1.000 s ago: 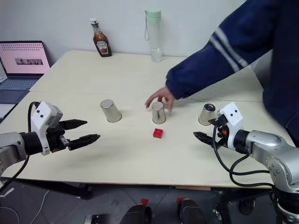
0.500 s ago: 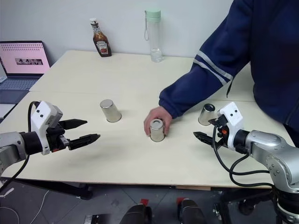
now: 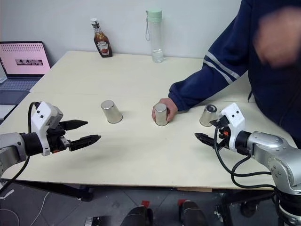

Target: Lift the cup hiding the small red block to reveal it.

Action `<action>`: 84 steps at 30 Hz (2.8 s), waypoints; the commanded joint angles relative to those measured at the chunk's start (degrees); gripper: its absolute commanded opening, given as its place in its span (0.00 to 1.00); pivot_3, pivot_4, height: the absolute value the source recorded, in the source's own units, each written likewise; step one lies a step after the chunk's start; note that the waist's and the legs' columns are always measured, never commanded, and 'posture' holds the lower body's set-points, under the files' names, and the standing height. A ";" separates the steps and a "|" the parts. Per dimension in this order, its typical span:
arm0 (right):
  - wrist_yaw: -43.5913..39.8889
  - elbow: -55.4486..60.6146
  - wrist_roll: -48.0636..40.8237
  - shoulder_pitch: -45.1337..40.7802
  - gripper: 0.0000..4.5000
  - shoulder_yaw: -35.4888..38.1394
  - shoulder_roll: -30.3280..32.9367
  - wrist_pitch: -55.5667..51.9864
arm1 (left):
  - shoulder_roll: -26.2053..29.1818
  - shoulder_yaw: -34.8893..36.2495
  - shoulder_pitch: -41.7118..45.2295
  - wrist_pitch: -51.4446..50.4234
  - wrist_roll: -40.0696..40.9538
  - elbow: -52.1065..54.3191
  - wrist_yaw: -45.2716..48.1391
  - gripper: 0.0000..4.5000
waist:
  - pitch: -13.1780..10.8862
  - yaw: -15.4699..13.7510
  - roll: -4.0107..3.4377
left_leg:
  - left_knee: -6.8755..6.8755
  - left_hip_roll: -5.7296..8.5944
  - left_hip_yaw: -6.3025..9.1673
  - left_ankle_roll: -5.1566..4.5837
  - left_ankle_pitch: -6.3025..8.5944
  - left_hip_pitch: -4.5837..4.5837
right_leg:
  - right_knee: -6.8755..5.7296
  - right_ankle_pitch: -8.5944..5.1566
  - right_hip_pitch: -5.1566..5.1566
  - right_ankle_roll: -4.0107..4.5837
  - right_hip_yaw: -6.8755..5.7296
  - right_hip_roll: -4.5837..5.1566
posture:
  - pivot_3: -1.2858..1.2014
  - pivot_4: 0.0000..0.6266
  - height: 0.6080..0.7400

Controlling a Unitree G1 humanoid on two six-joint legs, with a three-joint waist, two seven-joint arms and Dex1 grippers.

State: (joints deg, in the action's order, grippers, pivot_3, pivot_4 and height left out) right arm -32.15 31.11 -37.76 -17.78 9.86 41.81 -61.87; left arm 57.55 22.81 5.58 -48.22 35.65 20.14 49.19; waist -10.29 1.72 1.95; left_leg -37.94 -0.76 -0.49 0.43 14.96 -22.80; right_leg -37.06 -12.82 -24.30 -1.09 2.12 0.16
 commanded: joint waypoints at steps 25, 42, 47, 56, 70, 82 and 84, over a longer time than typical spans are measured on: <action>0.20 0.84 -0.45 -0.81 0.99 0.70 0.14 1.01 | 1.10 -2.00 3.34 2.77 -1.79 -1.30 1.46 1.00 | 0.00 0.00 0.00 | -0.01 0.00 0.00 0.00 0.00 0.00 | -0.01 0.06 0.00 -0.10 0.00 0.00 | 0.52 0.24 1.00; -4.17 6.48 -6.77 -0.10 0.99 -2.34 -5.10 4.07 | -12.78 -0.75 0.92 9.49 -7.16 -4.11 -11.74 1.00 | 0.01 -0.08 0.02 | -0.03 -0.03 0.05 0.00 0.00 -0.01 | -0.06 0.10 0.02 -0.17 -0.03 0.00 | 0.52 0.24 1.00; -7.58 6.79 -7.21 -1.66 0.99 -5.58 -4.29 6.65 | -20.93 -2.72 4.61 15.44 -11.20 -8.33 -18.75 1.00 | 0.08 -0.31 0.12 | -0.12 0.03 0.10 0.00 0.00 0.01 | -0.02 0.14 0.12 -0.22 -0.08 0.04 | 0.52 0.24 1.00; -6.93 5.61 -3.57 -4.06 0.99 -10.04 -5.56 11.56 | -29.53 -9.52 12.44 26.44 -18.64 -21.92 -23.86 1.00 | 0.10 -0.28 0.16 | -0.14 0.03 0.04 0.00 -0.01 0.04 | -0.04 0.19 0.14 -0.28 -0.03 0.02 | 0.52 0.24 1.00; -2.26 7.42 -5.00 -4.25 1.00 -9.52 -5.76 9.03 | -33.80 -13.96 25.75 39.41 -25.49 -44.86 -25.20 0.89 | 0.12 -0.18 0.19 | -0.14 0.06 0.05 0.00 0.00 -0.01 | -0.01 0.21 0.12 -0.29 -0.02 0.03 | 0.52 0.24 1.00; 0.43 7.51 -8.13 -4.95 1.00 -7.93 -5.98 7.13 | -31.17 -11.90 28.67 37.59 -24.41 -40.30 -25.11 0.61 | 0.12 -0.21 0.19 | -0.15 0.05 0.10 0.00 -0.01 -0.04 | -0.03 0.27 0.12 -0.26 -0.07 0.04 | 0.52 0.24 1.00; 0.37 7.63 -8.47 -4.86 1.00 -7.85 -5.96 7.06 | -29.18 -10.88 28.22 33.93 -23.70 -36.11 -25.06 0.61 | 0.12 -0.11 0.19 | -0.15 0.05 0.11 0.00 0.00 -0.06 | -0.02 0.26 0.11 -0.27 -0.07 0.04 | 0.52 0.24 1.00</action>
State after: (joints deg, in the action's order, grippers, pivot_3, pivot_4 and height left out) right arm -32.01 36.54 -44.62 -21.83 0.46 35.62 -54.78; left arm 25.97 9.48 32.39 -11.94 10.76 -22.19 24.30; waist -10.18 1.60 2.15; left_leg -38.08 -0.71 -0.39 0.43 14.95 -22.85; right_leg -37.08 -12.56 -24.19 -1.35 2.06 0.20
